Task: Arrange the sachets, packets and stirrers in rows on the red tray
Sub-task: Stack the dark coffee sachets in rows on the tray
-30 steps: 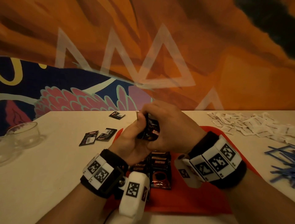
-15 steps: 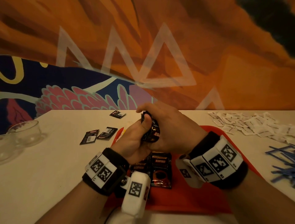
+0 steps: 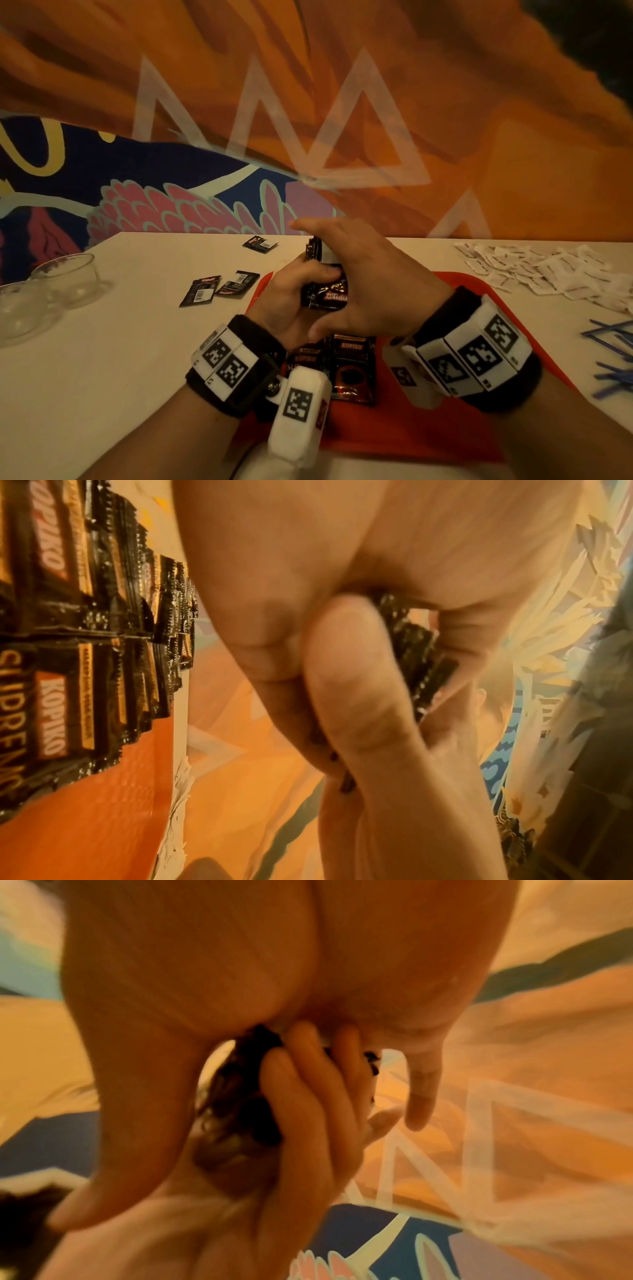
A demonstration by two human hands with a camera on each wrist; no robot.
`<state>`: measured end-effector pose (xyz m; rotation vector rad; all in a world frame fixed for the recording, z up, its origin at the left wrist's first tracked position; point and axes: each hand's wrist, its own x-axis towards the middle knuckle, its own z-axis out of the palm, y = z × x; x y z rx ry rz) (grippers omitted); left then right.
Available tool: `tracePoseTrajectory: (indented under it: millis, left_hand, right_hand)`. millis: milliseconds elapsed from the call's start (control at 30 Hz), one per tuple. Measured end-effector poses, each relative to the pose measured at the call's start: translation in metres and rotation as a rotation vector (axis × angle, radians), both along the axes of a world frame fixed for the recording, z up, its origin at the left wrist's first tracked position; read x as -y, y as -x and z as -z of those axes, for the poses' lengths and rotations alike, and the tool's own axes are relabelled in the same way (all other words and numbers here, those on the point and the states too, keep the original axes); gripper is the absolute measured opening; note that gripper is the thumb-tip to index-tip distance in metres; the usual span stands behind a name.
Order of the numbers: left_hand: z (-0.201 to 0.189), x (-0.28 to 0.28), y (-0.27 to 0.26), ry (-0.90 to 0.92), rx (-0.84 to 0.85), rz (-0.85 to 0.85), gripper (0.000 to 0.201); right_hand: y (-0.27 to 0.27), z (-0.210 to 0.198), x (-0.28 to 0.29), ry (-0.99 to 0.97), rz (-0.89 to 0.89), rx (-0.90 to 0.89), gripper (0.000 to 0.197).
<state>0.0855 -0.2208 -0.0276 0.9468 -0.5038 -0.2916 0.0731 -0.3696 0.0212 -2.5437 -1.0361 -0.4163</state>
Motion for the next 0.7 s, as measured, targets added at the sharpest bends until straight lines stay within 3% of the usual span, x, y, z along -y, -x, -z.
tracePoseTrajectory:
  millis: [200,333,433,567,633,700]
  left_hand:
    - [-0.003,0.003,0.0,-0.096,-0.032,-0.128,0.019]
    - [-0.009,0.001,-0.001,-0.126,-0.022,-0.249,0.028]
    - [-0.01,-0.005,-0.005,-0.117,-0.042,-0.327,0.044]
    - [-0.01,-0.006,-0.007,-0.1,-0.095,-0.349,0.043]
    - [-0.013,-0.006,-0.005,-0.069,-0.112,-0.315,0.041]
    - [-0.014,-0.009,-0.008,-0.005,-0.178,-0.29,0.033]
  right_hand:
    - [-0.006,0.003,-0.001,-0.011,0.03,0.013,0.119]
    - [-0.012,0.004,0.005,-0.247,0.02,-0.122,0.119]
    - [-0.022,0.005,0.012,-0.495,0.146,-0.261,0.093]
    - [-0.03,0.009,0.014,-0.662,0.104,-0.313,0.025]
    - [-0.032,0.009,0.014,-0.735,0.113,-0.239,0.015]
    - [-0.031,0.008,0.016,-0.813,0.139,-0.127,0.02]
